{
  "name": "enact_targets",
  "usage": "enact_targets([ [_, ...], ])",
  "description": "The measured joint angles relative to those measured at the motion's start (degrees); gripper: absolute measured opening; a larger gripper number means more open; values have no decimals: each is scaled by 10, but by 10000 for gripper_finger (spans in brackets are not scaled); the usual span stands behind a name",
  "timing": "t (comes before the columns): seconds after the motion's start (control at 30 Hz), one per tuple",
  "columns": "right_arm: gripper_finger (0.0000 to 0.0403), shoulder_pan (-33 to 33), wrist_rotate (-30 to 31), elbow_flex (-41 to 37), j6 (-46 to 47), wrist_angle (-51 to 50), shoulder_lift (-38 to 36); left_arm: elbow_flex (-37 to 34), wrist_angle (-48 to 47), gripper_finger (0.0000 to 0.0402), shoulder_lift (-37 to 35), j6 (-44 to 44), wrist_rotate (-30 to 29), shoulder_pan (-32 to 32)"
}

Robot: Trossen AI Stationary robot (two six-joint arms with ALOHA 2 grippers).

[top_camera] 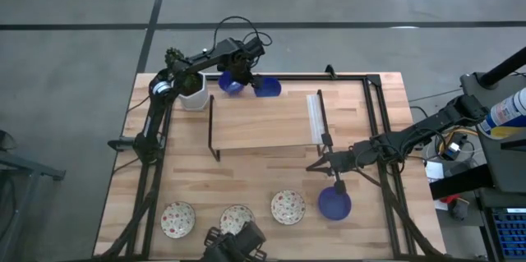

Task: Pick & Place Mini bowls
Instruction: Put the top left blue bowl on the shelf

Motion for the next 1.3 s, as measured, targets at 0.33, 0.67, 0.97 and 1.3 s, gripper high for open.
enact_targets([
  [0.33,8,0,1,0,-2,0,0,87,-67,0,0,73,-36,-24],
  [0.67,8,0,1,0,-1,0,-1,206,-132,0,-1,177,-125,-82],
  [0.97,8,0,1,0,22,0,-1,217,-144,0,-30,238,-127,-157],
  [1.3,8,0,-33,0,31,1,-2,216,-135,0,-43,274,-127,-237],
])
